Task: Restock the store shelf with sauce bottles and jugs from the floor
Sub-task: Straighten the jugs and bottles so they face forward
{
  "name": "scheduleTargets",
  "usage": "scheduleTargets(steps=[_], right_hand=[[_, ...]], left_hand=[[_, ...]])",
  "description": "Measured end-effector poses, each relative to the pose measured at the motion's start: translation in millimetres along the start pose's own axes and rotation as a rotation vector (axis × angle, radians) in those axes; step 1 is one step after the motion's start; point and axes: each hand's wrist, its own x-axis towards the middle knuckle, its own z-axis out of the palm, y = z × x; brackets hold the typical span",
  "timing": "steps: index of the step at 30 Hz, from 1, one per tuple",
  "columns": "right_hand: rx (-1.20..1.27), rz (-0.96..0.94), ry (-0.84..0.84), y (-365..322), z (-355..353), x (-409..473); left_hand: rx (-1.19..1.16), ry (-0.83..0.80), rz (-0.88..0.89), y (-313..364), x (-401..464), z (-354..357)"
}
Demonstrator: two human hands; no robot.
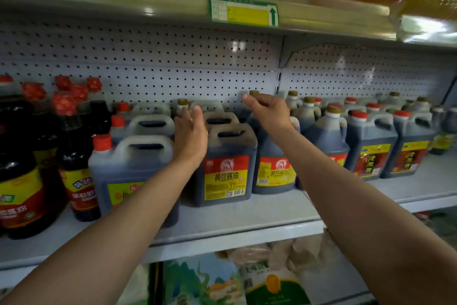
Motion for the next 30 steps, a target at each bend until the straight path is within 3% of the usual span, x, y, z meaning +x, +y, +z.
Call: scheduleTargets(steps=[6, 12, 23, 30], right_hand=[[-0.311, 0.061, -0.397, 2.9, 15.9, 52.5], [-0.141, 0.311, -0.537, 15.0, 28.9, 69.3], [-0.190, 0.208, -0.533, 24.3, 38.3, 91.5], [-0.171, 0.261, -0.540, 32.9, 41.7, 101.5]], left_hand=[[-0.032, 0.004, -0.221, 5.6, 22.9, 10.3], [-0.135, -0.007, -0.337, 3.2, 32.6, 10.2], [-0.159, -0.094, -0.368, 11.3, 41.4, 7.6], [-0.200, -0.148, -0.369, 3.2, 50.9, 5.3]])
